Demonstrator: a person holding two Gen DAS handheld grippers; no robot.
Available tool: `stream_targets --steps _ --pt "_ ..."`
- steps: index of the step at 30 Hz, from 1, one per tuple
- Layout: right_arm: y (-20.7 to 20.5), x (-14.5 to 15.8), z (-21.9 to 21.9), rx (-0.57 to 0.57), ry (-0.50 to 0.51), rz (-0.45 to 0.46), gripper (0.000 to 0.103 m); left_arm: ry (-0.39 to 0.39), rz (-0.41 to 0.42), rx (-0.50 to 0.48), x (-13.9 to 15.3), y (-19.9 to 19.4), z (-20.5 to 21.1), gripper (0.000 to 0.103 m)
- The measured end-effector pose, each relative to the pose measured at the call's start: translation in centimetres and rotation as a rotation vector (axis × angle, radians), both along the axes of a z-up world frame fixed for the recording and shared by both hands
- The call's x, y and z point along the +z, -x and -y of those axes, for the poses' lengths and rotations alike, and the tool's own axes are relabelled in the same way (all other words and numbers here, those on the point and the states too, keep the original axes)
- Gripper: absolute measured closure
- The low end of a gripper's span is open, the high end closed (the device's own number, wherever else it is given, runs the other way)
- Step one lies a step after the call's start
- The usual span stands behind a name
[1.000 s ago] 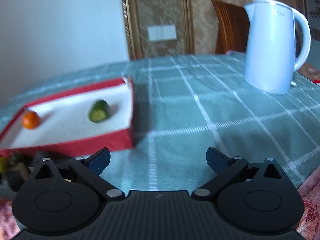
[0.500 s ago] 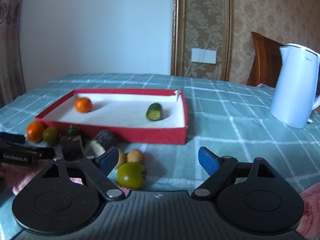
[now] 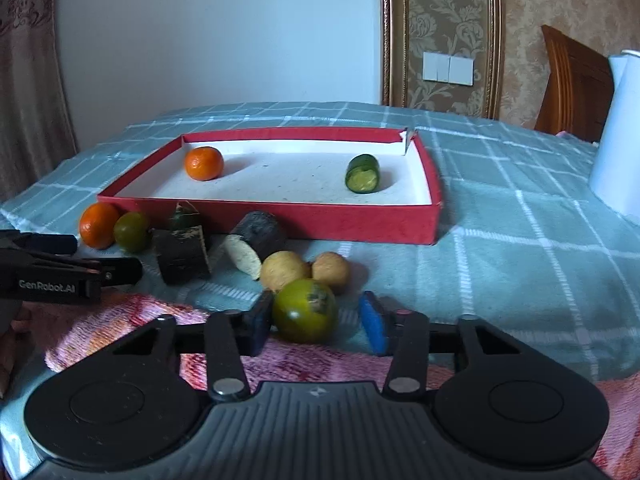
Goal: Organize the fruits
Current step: 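Grasp the green tomato beside the potatoes with the right gripper, then place the green tomato in the tray and open the right gripper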
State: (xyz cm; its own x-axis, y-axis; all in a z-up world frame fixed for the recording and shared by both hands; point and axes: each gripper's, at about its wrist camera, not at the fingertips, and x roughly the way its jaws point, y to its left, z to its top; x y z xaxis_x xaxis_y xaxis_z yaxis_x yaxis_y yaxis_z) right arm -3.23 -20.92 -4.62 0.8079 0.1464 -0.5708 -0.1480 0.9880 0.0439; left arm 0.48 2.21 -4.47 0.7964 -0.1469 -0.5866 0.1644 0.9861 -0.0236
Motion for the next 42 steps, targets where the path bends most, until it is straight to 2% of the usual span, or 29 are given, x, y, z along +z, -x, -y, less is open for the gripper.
stream_targets --steps 2,10,15,21,26,33,39,42 --pt "0.0 0.0 0.0 0.007 -0.012 -0.002 0.07 -0.001 0.0 0.0 0.0 0.0 0.0 0.0" --pt "0.2 1.1 1.0 -0.003 -0.063 0.023 0.07 -0.002 0.0 0.0 0.0 0.0 0.0 0.0" --pt "-0.2 3.3 0.9 -0.003 -0.024 0.097 0.07 -0.003 0.0 0.0 0.0 0.0 0.0 0.0" --pt "-3.7 4.5 -0.4 0.017 0.03 0.132 0.07 -0.005 -0.001 -0.001 0.1 0.0 0.1 0.0" --pt "-8.0 4.3 -2.3 0.037 0.086 0.109 0.07 -0.005 -0.001 -0.001 0.1 0.0 0.1 0.0" --pt "-14.2 2.9 -4.1 0.03 0.128 0.025 0.07 -0.005 0.0 -0.001 0.1 0.0 0.1 0.0" --pt "-16.8 1.2 -4.8 0.032 0.119 -0.055 0.07 -0.007 -0.001 -0.001 0.1 0.0 0.1 0.0" --pt "-17.2 1.0 -4.9 0.028 0.116 -0.056 0.07 -0.006 0.0 -0.001 0.1 0.0 0.1 0.0"
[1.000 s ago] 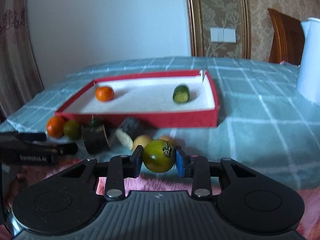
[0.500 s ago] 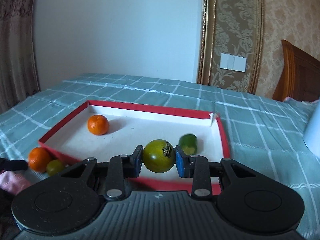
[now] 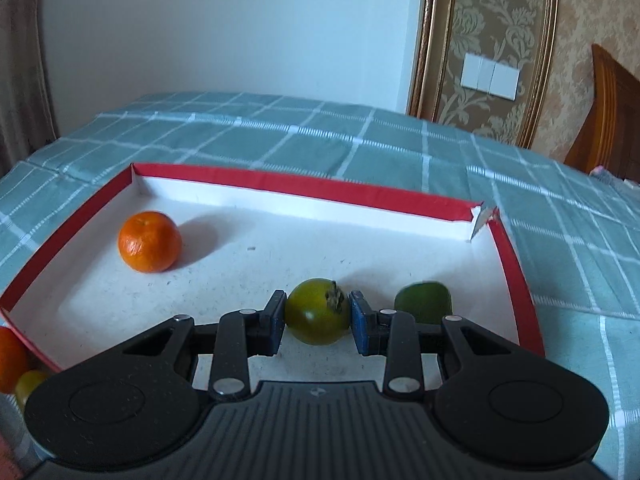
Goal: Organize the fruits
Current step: 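Place the green tomato in the tray and open the right gripper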
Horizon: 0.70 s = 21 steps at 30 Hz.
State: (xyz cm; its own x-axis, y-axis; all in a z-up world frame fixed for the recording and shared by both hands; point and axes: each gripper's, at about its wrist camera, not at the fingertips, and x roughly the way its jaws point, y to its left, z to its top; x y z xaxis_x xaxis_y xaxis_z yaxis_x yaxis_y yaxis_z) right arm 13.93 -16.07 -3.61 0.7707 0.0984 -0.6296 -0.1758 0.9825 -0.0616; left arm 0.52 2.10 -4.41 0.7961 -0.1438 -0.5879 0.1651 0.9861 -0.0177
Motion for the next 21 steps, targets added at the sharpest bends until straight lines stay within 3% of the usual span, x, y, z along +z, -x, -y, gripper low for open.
stream_targets --steps 8,9,12,21 --pt "-0.1 -0.1 0.3 -0.005 -0.011 -0.002 0.07 0.0 0.0 0.0 0.0 0.0 0.0 0.0" --pt "0.0 -0.1 0.4 -0.002 -0.013 -0.004 0.067 0.0 0.0 0.0 0.0 0.0 0.0 0.0" --pt "0.5 0.0 0.7 -0.007 -0.014 0.007 0.046 0.0 0.0 0.0 0.0 0.0 0.0 0.0" --pt "5.2 2.2 2.5 -0.015 -0.089 0.093 0.045 0.0 0.0 0.0 0.0 0.0 0.0 0.0"
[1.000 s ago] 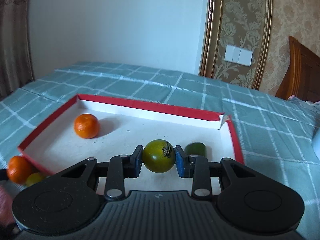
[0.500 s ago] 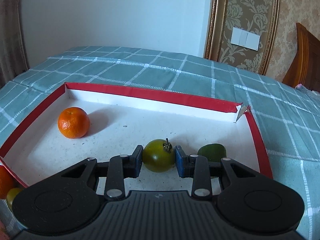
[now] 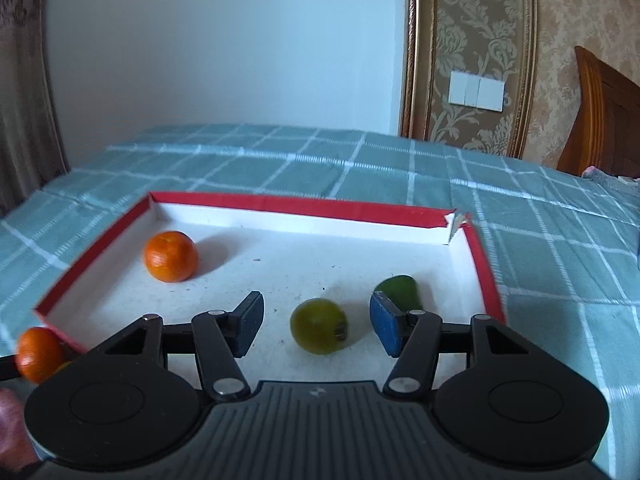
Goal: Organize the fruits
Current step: 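Place the green tomato in the tray and open the right gripper, then grasp the large tangerine in front of the tray with the left gripper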
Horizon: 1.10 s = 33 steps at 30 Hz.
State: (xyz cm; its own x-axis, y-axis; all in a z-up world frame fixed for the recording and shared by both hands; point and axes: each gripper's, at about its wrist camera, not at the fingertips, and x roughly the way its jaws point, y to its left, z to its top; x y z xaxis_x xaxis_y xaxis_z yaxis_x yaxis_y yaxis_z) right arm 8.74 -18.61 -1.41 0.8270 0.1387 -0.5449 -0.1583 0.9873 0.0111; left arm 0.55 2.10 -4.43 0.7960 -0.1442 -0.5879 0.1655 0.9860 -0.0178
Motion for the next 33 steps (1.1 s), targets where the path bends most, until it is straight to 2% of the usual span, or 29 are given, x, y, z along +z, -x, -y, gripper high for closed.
stream_targets --steps 6,9,12,23,28,33 --pt "5.2 -0.1 2.7 -0.071 -0.007 0.059 0.045 0.0 0.0 0.0 0.0 0.0 0.0 0.0" --pt "7.2 -0.8 4.3 -0.15 0.006 0.067 0.045 -0.001 0.0 0.0 0.0 0.0 0.0 0.0" --pt "8.3 -1.4 5.9 -0.212 0.006 0.036 0.045 0.0 0.0 0.0 0.0 0.0 0.0 0.0" --pt "9.8 -3.3 7.7 -0.183 -0.051 -0.031 0.044 0.017 0.006 0.008 0.0 0.1 -0.3 0.0" --pt "9.8 -3.4 8.1 -0.172 -0.089 -0.043 0.037 0.05 0.025 0.032 0.2 0.5 -1.0 0.0" --pt "9.8 -3.4 8.2 -0.159 -0.105 -0.045 0.032 0.034 0.023 0.042 0.3 0.3 -1.5 0.0"
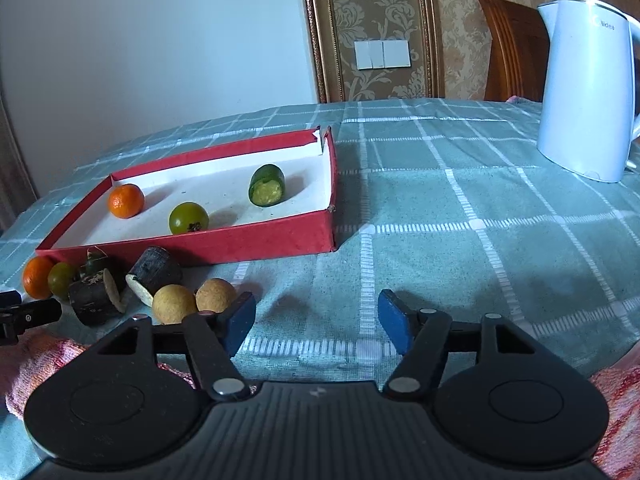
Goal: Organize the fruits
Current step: 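Grasp the large tangerine in front of the tray with the left gripper, then lower the large tangerine into the tray beside the other tangerine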
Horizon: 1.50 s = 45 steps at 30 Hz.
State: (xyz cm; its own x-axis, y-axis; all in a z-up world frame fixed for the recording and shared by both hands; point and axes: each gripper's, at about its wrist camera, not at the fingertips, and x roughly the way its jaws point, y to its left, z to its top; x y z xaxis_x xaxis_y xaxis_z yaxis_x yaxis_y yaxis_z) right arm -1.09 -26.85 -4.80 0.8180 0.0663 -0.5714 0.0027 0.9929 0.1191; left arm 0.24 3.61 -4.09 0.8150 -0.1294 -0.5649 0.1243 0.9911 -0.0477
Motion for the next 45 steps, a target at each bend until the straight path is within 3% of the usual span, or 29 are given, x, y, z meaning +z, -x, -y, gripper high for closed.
stream_targets --steps 4,13,19,24,28,31,34,37,45 --pt "-0.1 0.0 -0.2 0.014 0.008 -0.005 0.026 -0.013 -0.002 -0.009 0.0 -0.6 -0.5 0.0" --pt "-0.2 0.0 -0.5 0.02 0.02 -0.01 0.025 -0.061 -0.002 -0.049 0.1 -1.6 -0.9 0.01" --pt "-0.2 0.0 -0.7 0.022 0.035 -0.015 0.024 -0.123 0.019 -0.145 0.4 -2.1 -1.0 0.013" --pt "-0.3 0.0 -1.1 0.023 0.062 -0.021 0.023 -0.124 0.026 -0.272 0.6 -2.0 -1.3 0.04" --pt "-0.3 0.0 -1.1 0.024 0.067 -0.023 0.023 -0.142 0.036 -0.315 0.6 -1.8 -1.1 0.047" --pt "-0.3 0.0 -1.2 0.024 0.071 -0.024 0.023 -0.129 0.042 -0.318 0.5 -1.8 -1.2 0.048" --pt "-0.3 -0.1 -1.2 0.025 0.075 -0.025 0.022 -0.148 0.059 -0.287 0.4 -1.5 -1.2 0.065" --pt "-0.3 -0.1 -1.3 0.025 0.075 -0.025 0.022 -0.097 0.046 -0.267 0.5 -1.4 -2.0 0.065" --pt "-0.3 -0.1 -1.3 0.026 0.078 -0.026 0.022 -0.064 0.092 -0.245 1.5 -0.1 -2.0 0.065"
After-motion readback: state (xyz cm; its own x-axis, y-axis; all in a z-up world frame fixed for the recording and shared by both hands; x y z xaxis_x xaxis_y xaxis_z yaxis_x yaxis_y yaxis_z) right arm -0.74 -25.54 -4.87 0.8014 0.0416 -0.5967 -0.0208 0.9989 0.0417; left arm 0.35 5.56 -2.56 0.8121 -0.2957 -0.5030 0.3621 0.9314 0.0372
